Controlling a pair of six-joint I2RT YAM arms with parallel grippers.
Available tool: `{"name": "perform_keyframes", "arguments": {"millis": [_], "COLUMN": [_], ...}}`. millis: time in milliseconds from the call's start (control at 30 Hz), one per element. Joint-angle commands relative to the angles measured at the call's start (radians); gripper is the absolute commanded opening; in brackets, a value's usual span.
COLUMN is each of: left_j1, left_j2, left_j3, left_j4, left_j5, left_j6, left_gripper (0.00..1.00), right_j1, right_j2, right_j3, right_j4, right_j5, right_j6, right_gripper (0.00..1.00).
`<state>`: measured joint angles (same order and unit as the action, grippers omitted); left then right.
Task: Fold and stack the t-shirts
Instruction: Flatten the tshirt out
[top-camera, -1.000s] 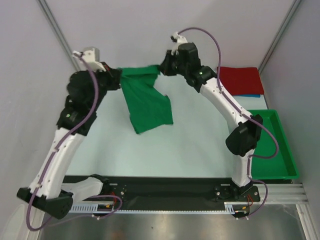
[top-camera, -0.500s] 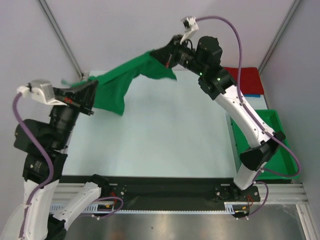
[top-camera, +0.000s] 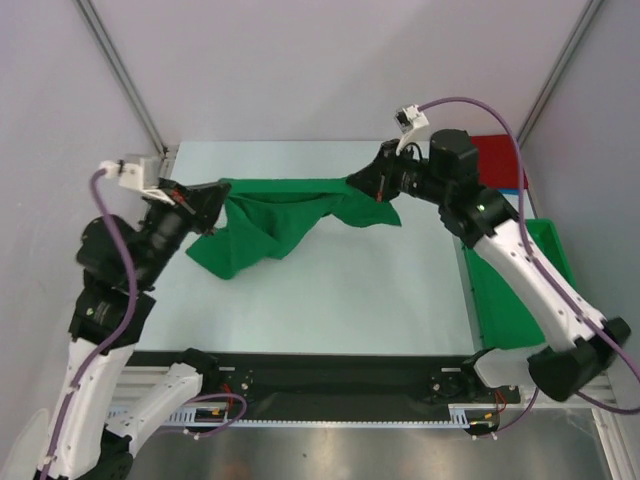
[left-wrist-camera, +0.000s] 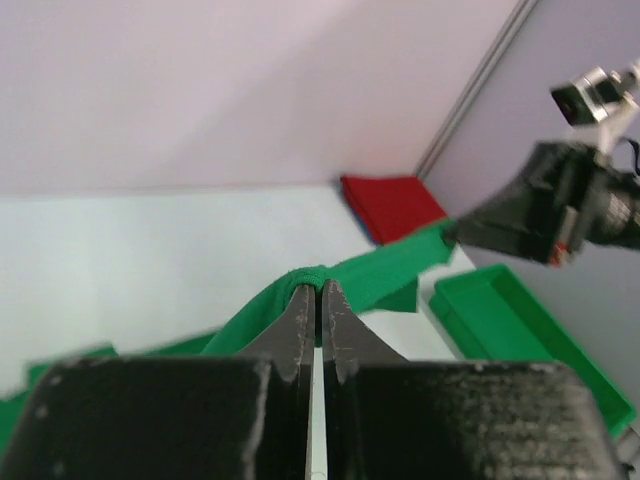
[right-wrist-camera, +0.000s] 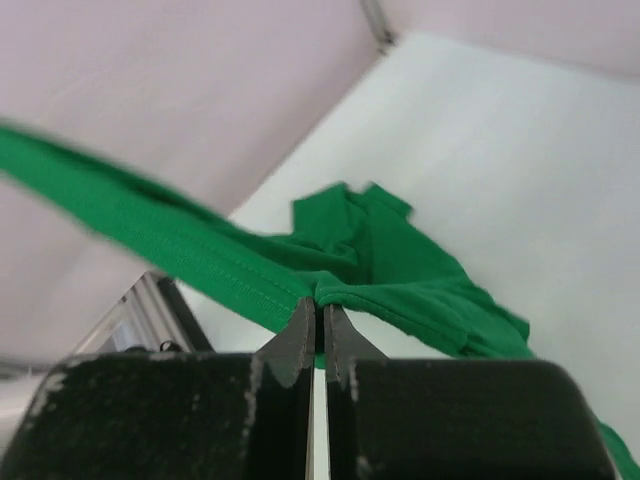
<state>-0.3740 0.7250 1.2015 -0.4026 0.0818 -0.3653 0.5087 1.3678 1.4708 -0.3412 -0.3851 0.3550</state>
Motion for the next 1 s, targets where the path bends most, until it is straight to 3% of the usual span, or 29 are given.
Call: {"name": "perform_keyframes", "arguments": {"millis": [0, 133, 333, 433, 533, 633, 667, 767, 800, 967], "left_j1": [0.015, 0.015, 0.015, 0.015, 0.015, 0.015, 0.015, 0.015, 0.014, -0.003], "left_j2": [-0.062, -0.084, -0.095, -0.055, 0.031, 0.115, 0.193, 0.344, 0.441, 0.741], "left_j3": [0.184, 0.289, 0.409, 0.458, 0.49, 0.449, 0.42, 0.411, 0.412, 0.393], "left_j4": [0.113, 0.094, 0.172, 0.256, 0.313, 0.427, 0.453, 0.501, 0.513, 0.639], "left_j5": [-0.128, -0.201, -0.333, -0.364, -0.364, -0.318, -0.301, -0.213, -0.161, -0.065], "left_j6": [0.109, 0.202, 0.362, 0.451, 0.456, 0.457, 0.457, 0.456, 0.45, 0.372], "left_gripper": [0.0, 0.0, 0.0, 0.0, 0.0, 0.0, 0.0, 0.0, 0.0, 0.0], "right_j1": [0.064, 0.25, 0.623, 0.707, 0.711, 0.671, 0.592, 0.391, 0.254, -0.053], "right_j2": [-0.13, -0.185, -0.164, -0.142, -0.154, -0.18, -0.185, -0.22, -0.234, -0.297], "right_j3": [0.062, 0.141, 0.275, 0.322, 0.291, 0.223, 0.171, 0.03, -0.013, -0.272], "right_j4": [-0.096, -0.179, -0.202, -0.183, -0.17, -0.163, -0.163, -0.162, -0.153, -0.194], "right_j5": [0.069, -0.072, -0.087, -0.058, 0.035, 0.249, 0.276, 0.237, 0.201, 0.114], "right_j6": [-0.175, -0.237, -0.241, -0.24, -0.249, -0.257, -0.225, -0.099, -0.067, 0.009], "right_gripper": [0.0, 0.0, 0.0, 0.0, 0.0, 0.0, 0.0, 0.0, 0.0, 0.0]}}
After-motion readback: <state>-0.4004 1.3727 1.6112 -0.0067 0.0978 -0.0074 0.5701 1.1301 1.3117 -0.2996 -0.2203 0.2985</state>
